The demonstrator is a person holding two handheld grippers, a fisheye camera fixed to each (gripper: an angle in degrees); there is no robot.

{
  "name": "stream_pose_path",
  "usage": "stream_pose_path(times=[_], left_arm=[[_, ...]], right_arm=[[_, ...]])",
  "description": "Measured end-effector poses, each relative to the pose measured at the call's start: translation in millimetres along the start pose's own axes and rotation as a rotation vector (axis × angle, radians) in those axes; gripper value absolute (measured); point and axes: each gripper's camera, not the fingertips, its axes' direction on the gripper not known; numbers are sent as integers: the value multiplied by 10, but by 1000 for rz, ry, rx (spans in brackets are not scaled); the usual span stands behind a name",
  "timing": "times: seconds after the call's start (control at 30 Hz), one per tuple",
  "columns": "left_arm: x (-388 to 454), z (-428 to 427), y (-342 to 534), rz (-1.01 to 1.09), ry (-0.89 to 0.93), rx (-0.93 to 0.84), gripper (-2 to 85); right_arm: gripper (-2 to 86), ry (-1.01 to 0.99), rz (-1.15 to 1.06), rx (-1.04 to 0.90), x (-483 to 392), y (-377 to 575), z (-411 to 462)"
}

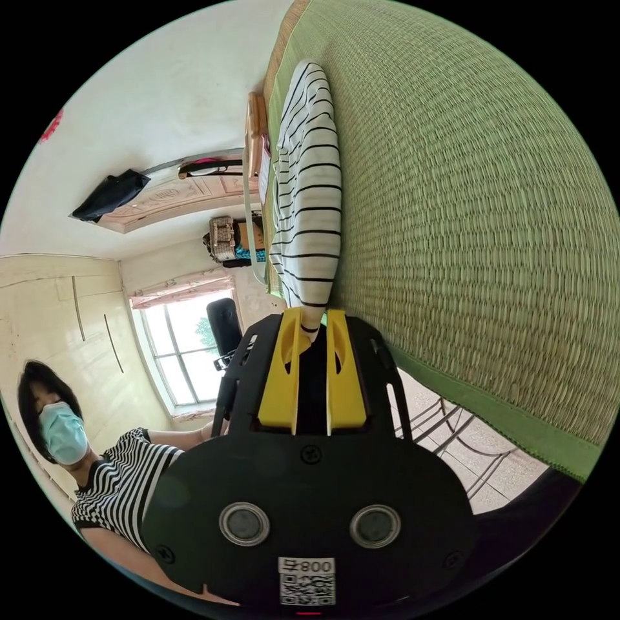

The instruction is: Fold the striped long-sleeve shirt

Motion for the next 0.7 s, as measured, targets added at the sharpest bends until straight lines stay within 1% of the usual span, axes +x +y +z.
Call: stream_pose_path(times=[0.4, 0.7], left_arm=[[-77, 160, 281, 7, -20, -2, 4], [-385, -60, 794, -25, 25, 62, 3]], right_arm=[[29, -7, 0, 5, -23, 74, 83], [18, 16, -49, 5, -263, 68, 88]])
